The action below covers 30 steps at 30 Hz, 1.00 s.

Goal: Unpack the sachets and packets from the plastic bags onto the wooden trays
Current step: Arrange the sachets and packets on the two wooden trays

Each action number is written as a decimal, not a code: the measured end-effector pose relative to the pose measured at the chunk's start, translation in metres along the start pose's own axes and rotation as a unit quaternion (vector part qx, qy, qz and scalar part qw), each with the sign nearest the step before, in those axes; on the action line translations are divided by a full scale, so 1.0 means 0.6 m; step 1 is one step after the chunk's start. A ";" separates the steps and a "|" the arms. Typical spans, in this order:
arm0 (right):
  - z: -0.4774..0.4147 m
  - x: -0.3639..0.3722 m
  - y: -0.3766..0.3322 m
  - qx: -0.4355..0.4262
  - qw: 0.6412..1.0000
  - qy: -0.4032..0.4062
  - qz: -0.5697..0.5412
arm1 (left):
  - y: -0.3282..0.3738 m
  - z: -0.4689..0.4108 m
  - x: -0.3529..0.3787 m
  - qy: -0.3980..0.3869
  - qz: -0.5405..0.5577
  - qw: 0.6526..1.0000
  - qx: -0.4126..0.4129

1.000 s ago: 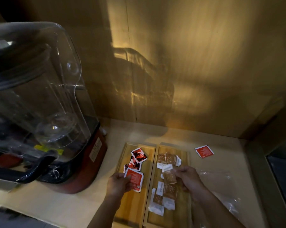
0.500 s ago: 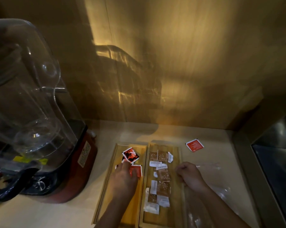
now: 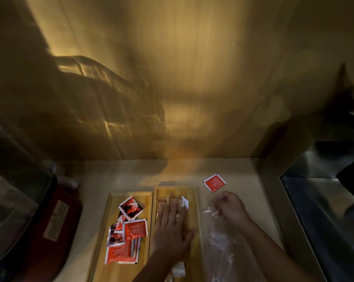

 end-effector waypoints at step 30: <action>-0.032 0.107 -0.088 0.049 0.975 -0.194 -0.097 | -0.004 -0.001 0.005 0.002 0.027 0.999 -0.020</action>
Point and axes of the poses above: each hand's wrist, its own z-axis away from the middle knuckle, its own x-axis out of the palm, y = z × x, the point moved 6 cm from there along -z, towards the middle knuckle, and after that the axes turned 2 degrees about -z, right-handed, at the moved point
